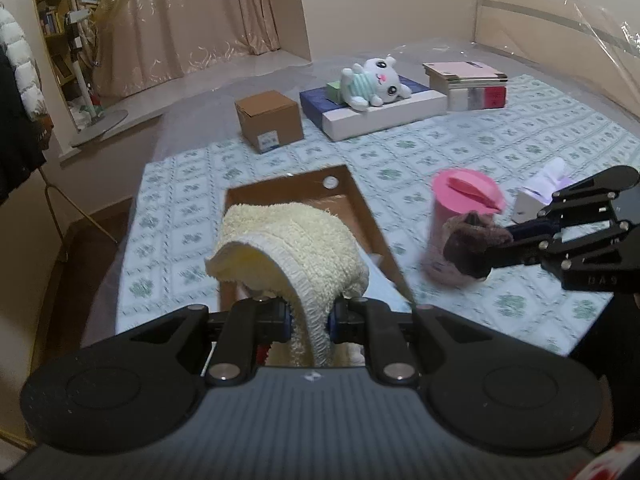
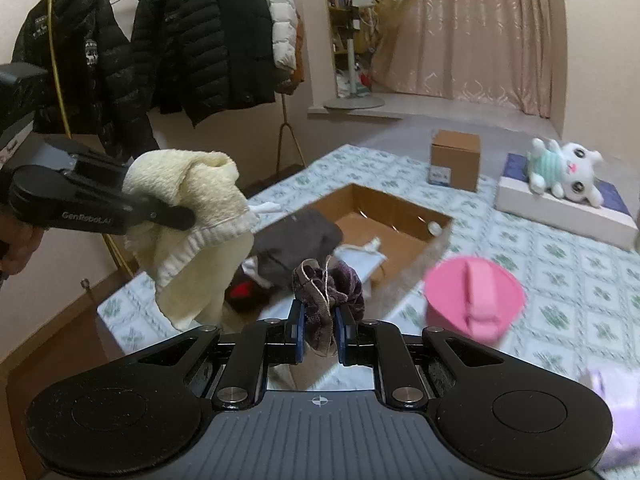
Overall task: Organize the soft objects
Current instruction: 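Lift the towel and scrunchie and carry both over the cardboard tray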
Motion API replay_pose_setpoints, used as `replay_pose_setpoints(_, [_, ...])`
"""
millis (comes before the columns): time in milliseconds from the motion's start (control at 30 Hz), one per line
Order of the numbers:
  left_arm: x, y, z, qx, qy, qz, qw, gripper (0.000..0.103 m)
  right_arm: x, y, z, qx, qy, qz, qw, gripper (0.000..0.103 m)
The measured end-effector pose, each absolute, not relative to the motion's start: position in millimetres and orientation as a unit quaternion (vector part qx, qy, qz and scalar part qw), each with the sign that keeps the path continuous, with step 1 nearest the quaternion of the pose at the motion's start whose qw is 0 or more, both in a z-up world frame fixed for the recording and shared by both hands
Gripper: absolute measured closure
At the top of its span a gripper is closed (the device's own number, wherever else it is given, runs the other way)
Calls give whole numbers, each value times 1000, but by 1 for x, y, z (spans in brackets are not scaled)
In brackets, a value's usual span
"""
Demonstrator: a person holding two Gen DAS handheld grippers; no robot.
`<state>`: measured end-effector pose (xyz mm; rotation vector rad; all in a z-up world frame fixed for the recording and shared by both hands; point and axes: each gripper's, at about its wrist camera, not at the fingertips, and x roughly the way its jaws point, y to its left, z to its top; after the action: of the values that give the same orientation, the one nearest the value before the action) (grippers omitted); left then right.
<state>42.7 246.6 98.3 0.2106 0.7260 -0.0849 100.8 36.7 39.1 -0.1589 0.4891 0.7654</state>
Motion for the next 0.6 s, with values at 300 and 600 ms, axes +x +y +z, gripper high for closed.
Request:
replay_pose_setpoints(300, [101, 268, 63, 120, 402, -78, 904, 89, 148, 102, 7, -96, 265, 393, 875, 88])
replay_pose_setpoints(600, [142, 288, 5, 139, 471, -109, 864, 89, 184, 142, -40, -159, 326, 401, 841, 88])
